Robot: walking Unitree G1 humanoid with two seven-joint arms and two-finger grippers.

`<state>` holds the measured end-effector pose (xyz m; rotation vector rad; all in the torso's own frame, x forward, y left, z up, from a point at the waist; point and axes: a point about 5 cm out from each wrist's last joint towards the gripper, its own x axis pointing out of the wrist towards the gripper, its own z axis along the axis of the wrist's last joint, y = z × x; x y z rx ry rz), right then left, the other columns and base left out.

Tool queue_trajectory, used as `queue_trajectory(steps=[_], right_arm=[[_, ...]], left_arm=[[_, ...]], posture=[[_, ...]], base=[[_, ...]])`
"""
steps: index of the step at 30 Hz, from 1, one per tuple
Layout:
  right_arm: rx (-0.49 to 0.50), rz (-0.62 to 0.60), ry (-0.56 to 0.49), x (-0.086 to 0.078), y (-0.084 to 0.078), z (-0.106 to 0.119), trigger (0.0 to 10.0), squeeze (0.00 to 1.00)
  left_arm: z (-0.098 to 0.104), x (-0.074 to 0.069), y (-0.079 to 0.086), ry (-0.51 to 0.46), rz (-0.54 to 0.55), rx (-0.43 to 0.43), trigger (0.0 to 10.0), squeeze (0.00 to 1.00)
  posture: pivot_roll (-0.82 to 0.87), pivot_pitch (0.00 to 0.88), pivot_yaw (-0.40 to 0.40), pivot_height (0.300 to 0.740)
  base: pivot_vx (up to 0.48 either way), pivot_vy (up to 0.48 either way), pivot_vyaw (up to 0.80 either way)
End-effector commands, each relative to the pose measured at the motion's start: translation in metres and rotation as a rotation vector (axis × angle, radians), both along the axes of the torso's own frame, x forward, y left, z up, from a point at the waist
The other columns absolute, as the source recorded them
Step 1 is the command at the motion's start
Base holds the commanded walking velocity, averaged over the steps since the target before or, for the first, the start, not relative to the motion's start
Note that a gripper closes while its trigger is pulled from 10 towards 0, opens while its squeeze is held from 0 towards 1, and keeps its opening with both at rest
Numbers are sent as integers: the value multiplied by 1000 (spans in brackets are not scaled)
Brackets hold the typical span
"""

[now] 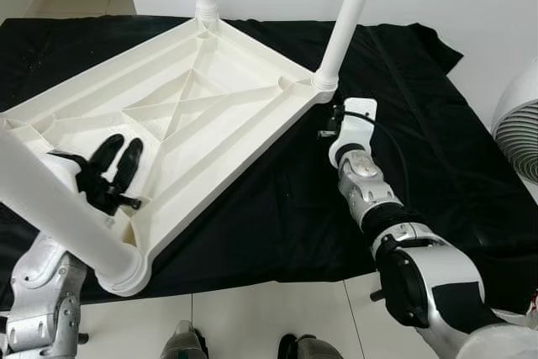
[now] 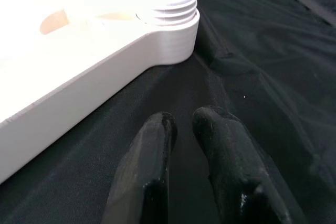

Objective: Building children table

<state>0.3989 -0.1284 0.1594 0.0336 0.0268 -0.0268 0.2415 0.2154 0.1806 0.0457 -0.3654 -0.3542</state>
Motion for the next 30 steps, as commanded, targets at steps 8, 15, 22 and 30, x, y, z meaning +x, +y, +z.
queue_trajectory(steps=[8, 15, 22, 30], right_arm=[[10, 18, 48, 5, 0, 3, 10000, 0], [64, 104, 54, 9, 11, 11, 10000, 0], [96, 192, 56, 9, 24, 15, 10000, 0], [83, 313, 49, 6, 49, 16, 10000, 0]], left_arm=[[5, -7, -23, 14, -181, 39, 10000, 0], [15, -13, -34, 12, -253, 62, 10000, 0], [21, -15, -39, 24, -291, 65, 10000, 0], [33, -18, -54, 25, -336, 60, 10000, 0]], posture=[[129, 123, -38, 740], [136, 130, -33, 740], [133, 140, -27, 740], [121, 223, -18, 740]], base=[[0, 0, 0], [0, 0, 0], [0, 0, 0], [0, 0, 0]])
